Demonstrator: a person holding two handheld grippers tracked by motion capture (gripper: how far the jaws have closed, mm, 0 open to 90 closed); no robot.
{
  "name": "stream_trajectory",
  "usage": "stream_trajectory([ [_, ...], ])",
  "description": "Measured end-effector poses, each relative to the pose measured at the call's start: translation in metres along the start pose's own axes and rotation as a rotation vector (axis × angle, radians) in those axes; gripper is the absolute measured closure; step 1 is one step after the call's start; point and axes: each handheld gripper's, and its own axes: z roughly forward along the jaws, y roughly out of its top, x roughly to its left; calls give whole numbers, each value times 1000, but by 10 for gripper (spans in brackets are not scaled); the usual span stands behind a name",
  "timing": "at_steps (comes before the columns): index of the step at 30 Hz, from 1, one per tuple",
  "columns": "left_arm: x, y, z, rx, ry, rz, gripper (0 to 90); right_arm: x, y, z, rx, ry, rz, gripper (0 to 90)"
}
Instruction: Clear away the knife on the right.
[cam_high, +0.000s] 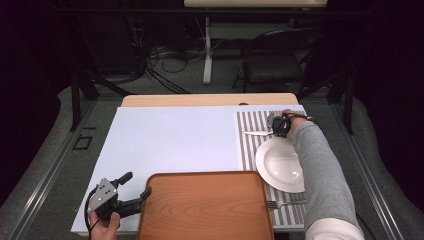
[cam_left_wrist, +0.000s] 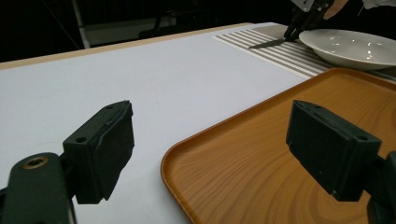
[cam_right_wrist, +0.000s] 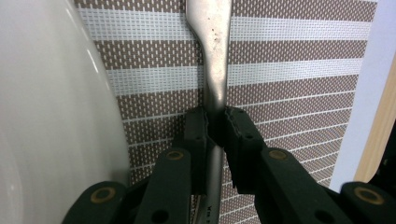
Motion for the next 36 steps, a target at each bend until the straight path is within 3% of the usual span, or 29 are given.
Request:
stream_trajectory([
  [10,0,0,0,-1,1,-5,153,5,-1,-2,5,-31,30,800],
  [13,0,0,0,-2,2,-7,153,6,-1,0,-17,-48,21,800],
  [22,0,0,0,0,2,-5,153,8,3,-2,-1,-40,32,800],
  [24,0,0,0,1,-1,-2,153,7,5,-5,36,-28,9,800],
  [30,0,0,0,1,-1,-3,153,8,6,-6,5,-58,22,800],
  [36,0,0,0,6,-3,0,153,8,8,-9,24,-62,17,800],
])
